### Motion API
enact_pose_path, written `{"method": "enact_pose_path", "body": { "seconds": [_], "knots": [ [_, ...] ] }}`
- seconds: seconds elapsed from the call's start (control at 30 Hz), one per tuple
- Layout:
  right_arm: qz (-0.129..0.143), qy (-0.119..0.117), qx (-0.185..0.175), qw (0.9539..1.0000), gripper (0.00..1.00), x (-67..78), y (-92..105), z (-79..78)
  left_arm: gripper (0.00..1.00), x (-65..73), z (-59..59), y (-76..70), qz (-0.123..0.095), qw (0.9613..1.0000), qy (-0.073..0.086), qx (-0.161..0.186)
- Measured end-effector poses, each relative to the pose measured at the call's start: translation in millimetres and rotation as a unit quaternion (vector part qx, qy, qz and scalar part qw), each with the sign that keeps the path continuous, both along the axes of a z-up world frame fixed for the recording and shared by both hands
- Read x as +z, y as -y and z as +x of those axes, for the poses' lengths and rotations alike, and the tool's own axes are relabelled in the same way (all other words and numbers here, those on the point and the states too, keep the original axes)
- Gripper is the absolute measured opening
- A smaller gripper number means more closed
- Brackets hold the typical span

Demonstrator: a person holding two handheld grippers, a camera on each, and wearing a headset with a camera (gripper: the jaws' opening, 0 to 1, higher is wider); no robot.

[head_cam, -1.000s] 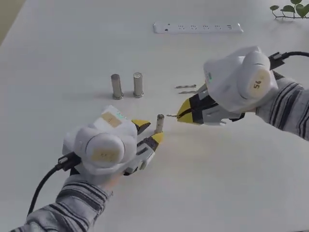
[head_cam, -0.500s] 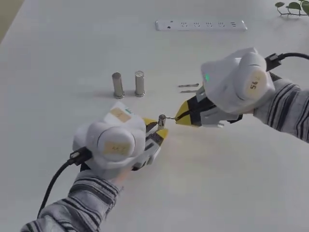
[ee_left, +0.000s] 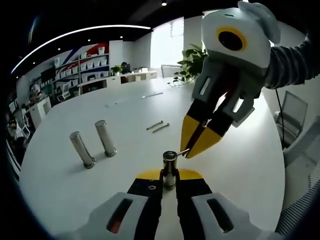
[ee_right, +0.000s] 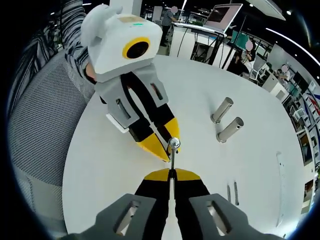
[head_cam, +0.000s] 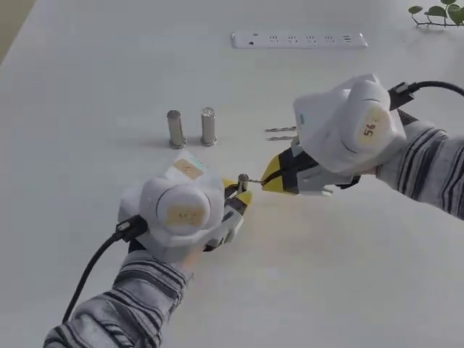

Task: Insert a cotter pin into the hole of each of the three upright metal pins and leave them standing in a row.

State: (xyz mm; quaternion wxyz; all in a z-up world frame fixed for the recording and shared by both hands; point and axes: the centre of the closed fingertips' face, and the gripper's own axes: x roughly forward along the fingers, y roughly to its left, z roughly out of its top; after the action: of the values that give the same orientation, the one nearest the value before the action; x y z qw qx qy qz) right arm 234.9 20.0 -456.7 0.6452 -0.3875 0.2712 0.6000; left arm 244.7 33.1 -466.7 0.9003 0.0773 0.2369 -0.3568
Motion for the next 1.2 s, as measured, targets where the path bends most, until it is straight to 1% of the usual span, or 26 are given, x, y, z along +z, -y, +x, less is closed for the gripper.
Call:
{"method": "enact_pose_path", "body": {
  "seconds": [0.2, 0.23, 0.3, 0.37, 0.47, 0.53, 0.83, 1.0, 1.1, 1.17, 1.2],
  "knots": [
    [-0.01, -0.001, -0.011, 0.9999, 0.0, 0.2, 2.4, -0.3, 0.05, -1.3, 0.0, 0.4, 0.009, 0.9999, 0.007, 0.001],
    [-0.012, -0.007, -0.018, 0.9997, 0.0, -0.1, 3.0, -0.7, 0.05, -1.3, 0.0, 0.5, 0.009, 0.9999, 0.008, 0.001],
    [-0.015, -0.009, -0.027, 0.9995, 0.0, 0.5, 3.3, 0.2, 0.05, -1.6, 0.0, 0.5, 0.009, 0.9999, 0.007, 0.003],
    [-0.02, -0.005, -0.028, 0.9994, 0.0, 2.8, 2.8, -0.8, 0.05, -1.8, 0.1, 0.5, 0.01, 0.9999, 0.009, 0.002],
    [-0.016, 0.001, -0.025, 0.9996, 0.0, 6.2, 0.4, -2.0, 0.05, -1.7, -0.6, 0.9, 0.009, 0.9999, 0.008, 0.002],
    [-0.014, 0.002, -0.026, 0.9996, 0.0, 4.0, -0.4, -0.5, 0.05, -1.8, -0.7, 1.6, 0.01, 0.9999, 0.011, 0.002],
    [-0.012, 0.008, -0.021, 0.9997, 0.0, 5.0, -6.1, -0.1, 0.05, -1.9, -0.9, 4.3, 0.011, 0.9998, 0.013, 0.001],
    [-0.002, 0.001, -0.031, 0.9995, 0.0, 5.9, -9.9, 0.1, 0.05, -1.7, -0.6, 4.3, 0.01, 0.9998, 0.014, 0.005],
    [0.008, -0.008, -0.035, 0.9993, 0.0, 8.1, -11.9, -0.9, 0.05, -1.6, -0.4, 4.2, 0.009, 0.9998, 0.015, 0.006],
    [0.016, -0.017, -0.043, 0.9988, 0.02, 11.9, -12.7, -3.1, 0.05, -1.7, -0.1, 4.2, 0.009, 0.9998, 0.015, 0.005],
    [0.015, -0.017, -0.046, 0.9987, 0.04, 12.7, -12.0, -3.0, 0.05, -1.7, -0.1, 4.1, 0.008, 0.9998, 0.015, 0.006]
  ]
}}
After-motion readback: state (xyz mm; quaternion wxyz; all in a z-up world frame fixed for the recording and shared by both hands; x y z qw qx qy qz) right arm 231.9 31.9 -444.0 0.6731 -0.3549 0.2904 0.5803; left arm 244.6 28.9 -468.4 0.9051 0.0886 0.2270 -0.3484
